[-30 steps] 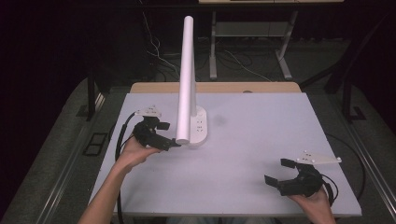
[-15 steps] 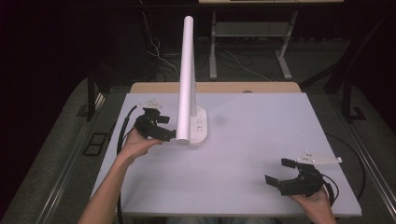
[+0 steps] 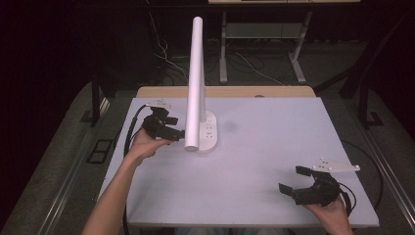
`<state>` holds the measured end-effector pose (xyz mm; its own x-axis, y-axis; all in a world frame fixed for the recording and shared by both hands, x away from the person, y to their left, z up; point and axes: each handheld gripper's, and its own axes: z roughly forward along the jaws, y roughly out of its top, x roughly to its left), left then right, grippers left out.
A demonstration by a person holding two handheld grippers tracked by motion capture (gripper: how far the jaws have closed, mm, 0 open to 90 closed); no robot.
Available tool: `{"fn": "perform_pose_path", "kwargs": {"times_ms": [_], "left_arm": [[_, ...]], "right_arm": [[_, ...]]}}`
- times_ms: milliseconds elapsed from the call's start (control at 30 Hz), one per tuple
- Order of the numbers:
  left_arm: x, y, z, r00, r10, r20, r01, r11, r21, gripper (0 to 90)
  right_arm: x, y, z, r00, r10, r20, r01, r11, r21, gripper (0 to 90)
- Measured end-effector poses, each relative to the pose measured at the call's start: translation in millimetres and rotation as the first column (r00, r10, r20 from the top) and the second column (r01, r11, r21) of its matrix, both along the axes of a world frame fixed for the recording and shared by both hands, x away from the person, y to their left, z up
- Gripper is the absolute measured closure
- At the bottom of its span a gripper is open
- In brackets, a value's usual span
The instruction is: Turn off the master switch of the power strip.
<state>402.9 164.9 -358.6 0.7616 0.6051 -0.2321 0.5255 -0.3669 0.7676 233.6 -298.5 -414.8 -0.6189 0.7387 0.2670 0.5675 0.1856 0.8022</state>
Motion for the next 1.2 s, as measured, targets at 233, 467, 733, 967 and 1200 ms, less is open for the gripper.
{"fn": "perform_pose_path", "kwargs": {"times_ms": [233,467,733,967,1200], "left_arm": [[11.3,-0.5,1.1,1.0,0.009,0.005,-0.009,0.9997,0.021,12.1],[22.3,-0.2,3.6,0.9993,0.036,0.001,-0.036,0.9993,0.009,14.4],[35.6,-2.9,3.9,0.9983,0.056,-0.016,-0.056,0.9983,0.02,15.5],[45.7,-7.0,5.2,0.9979,0.061,-0.022,-0.06,0.9976,0.033,16.8],[54.9,-9.5,0.7,0.9968,0.072,-0.037,-0.069,0.9954,0.066,18.8]], "right_arm": [[0.5,-0.4,-0.5,1.0,0.001,0.006,-0.001,1.0,-0.002,0.0],[0.1,-0.4,-0.5,1.0,-0.001,0.001,0.001,1.0,-0.002,0.0],[0.2,-1.1,-0.6,1.0,-0.001,0.0,0.001,1.0,-0.002,0.0],[0.4,-1.5,-0.8,1.0,-0.001,0.0,0.001,1.0,-0.002,0.0],[0.2,-1.8,-0.8,1.0,-0.002,-0.002,0.002,1.0,-0.002,0.0]]}}
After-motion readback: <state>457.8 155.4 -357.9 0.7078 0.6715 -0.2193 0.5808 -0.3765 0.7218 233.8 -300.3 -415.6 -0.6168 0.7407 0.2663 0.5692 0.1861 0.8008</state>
